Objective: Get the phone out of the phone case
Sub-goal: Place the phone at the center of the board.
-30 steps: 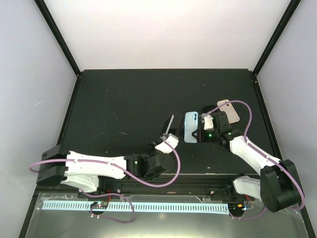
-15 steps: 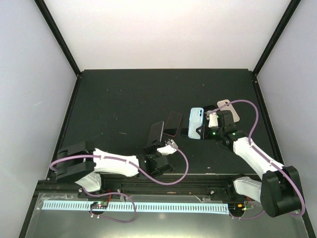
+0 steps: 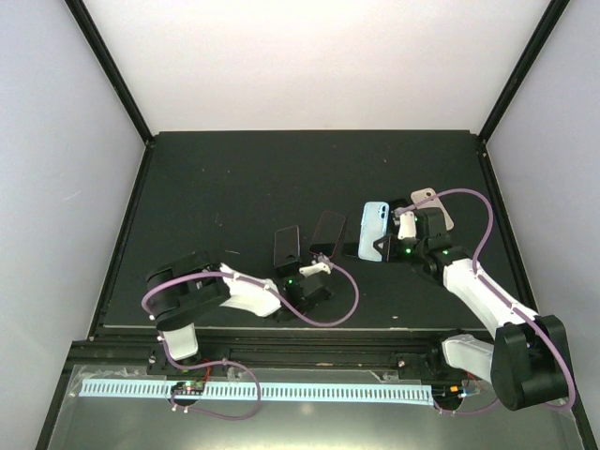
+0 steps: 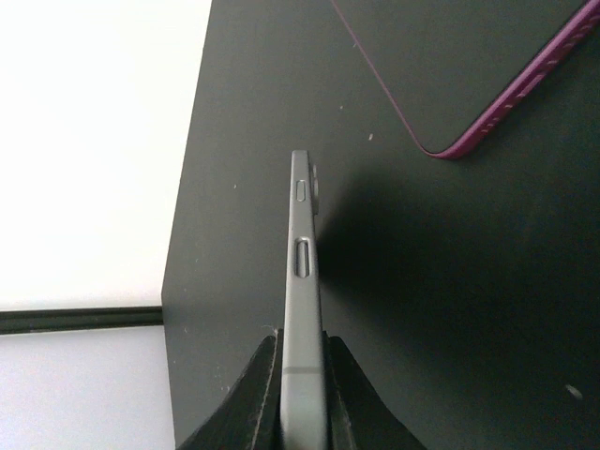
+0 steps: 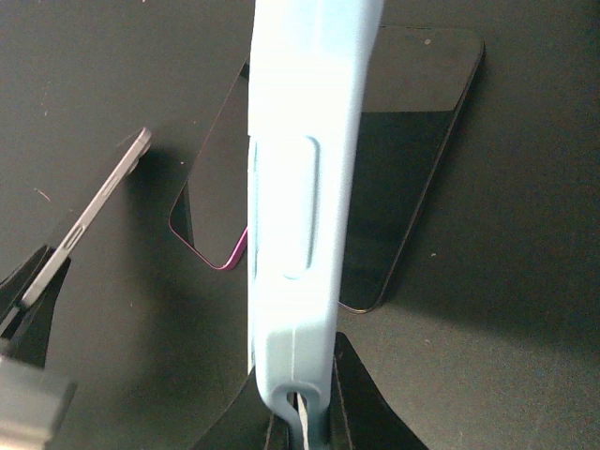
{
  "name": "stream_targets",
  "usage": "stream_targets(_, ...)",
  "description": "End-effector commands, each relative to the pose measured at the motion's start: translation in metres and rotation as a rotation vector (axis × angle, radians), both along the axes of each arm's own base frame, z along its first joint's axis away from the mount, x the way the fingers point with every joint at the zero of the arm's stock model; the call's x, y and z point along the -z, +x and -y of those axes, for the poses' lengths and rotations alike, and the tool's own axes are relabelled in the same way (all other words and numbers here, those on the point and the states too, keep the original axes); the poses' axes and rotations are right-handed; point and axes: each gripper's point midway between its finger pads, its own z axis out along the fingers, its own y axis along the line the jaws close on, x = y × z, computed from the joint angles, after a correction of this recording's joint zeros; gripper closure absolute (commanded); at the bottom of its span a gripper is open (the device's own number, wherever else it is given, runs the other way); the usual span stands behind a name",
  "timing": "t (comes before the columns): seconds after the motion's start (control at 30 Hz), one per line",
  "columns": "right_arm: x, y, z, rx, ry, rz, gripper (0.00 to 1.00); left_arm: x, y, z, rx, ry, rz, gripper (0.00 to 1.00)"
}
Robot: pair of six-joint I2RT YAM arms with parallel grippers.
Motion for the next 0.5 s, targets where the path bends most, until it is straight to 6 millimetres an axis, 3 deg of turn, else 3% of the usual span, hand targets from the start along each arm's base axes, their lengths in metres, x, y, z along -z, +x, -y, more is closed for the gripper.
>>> stream_targets(0.0,-0.021,0.010,-0.002,-0.006,0.027,0.065,0.99,-0.002,0.026,0.014,0.001,-0.020,-0.005,0.84)
stream_targets(0.17,-0.021,0.011,-0.002,-0.005,0.031,0.062,0.99,-0.001,0.041,0.020,0.011,-0.025,-0.033,0.77)
stream_targets(0.3,-0.023,0.013,0.002,0.010,0.028,0.067,0.99,0.003,0.052,0.013,-0.006,-0.021,-0.055,0.68)
stream_targets(0.47,-0.022,0.013,0.003,0.008,0.035,0.061,0.99,0.014,0.051,0.012,-0.006,-0.019,-0.151,0.55)
